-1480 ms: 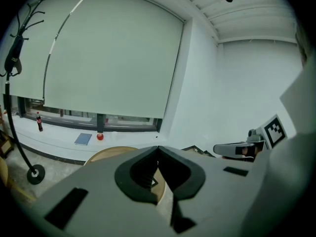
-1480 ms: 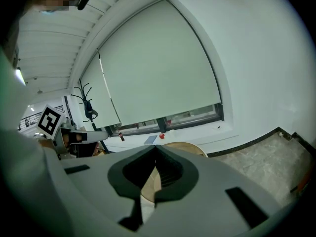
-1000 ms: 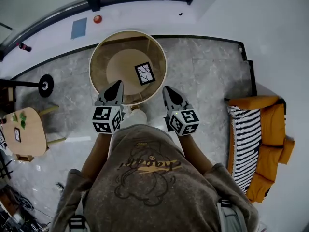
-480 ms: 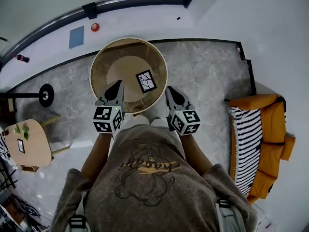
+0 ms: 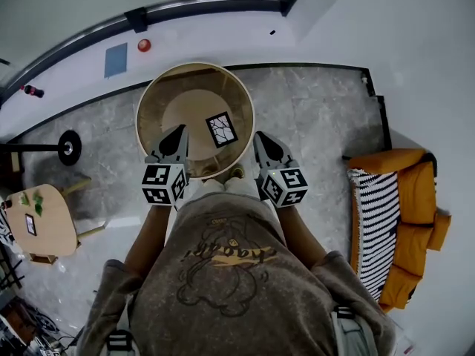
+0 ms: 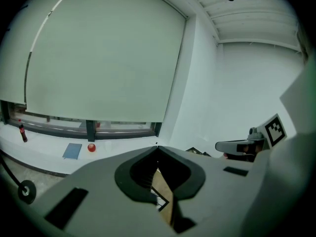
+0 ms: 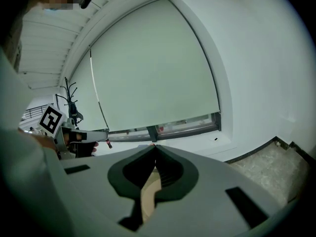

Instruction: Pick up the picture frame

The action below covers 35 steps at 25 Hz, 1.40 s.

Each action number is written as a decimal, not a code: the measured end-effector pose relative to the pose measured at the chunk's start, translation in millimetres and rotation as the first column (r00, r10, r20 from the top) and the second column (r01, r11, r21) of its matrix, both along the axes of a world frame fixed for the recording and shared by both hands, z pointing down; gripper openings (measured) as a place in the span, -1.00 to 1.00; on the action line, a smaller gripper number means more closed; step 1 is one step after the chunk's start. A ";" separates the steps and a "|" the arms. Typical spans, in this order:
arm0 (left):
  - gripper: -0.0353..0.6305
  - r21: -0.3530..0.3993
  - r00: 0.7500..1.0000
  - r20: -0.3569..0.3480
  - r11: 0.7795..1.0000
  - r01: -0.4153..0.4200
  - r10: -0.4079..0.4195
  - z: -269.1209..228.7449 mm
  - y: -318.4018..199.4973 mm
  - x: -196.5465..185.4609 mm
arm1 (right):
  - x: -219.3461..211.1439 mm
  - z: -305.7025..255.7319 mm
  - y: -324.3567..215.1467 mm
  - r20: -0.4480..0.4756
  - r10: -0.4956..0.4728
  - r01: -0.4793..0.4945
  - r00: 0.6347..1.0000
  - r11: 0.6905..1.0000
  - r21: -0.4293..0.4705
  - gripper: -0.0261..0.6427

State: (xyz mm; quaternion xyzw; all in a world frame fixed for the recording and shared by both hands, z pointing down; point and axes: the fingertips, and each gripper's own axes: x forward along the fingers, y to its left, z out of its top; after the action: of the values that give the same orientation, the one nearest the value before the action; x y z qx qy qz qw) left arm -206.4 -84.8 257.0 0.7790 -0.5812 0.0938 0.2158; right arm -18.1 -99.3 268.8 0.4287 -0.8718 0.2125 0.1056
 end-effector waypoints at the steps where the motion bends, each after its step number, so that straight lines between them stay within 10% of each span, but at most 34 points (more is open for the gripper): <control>1: -0.84 0.001 1.000 -0.001 1.000 0.001 -0.001 -0.5 -2.1 1.1 | 0.3 0.5 -2.6 0.001 -0.003 0.003 1.000 1.000 -0.002 -0.87; 35: -0.84 -0.136 0.996 -0.034 0.988 0.077 -0.083 126.1 -44.3 1.6 | 5.3 108.6 -56.2 -0.069 -0.072 0.067 0.995 0.995 -0.078 -0.87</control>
State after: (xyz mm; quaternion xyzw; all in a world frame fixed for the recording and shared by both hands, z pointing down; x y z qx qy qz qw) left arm -204.8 -129.1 383.1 0.7405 -0.5998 0.1086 0.2830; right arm -12.8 -155.6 377.4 0.4012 -0.8730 0.2260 0.1605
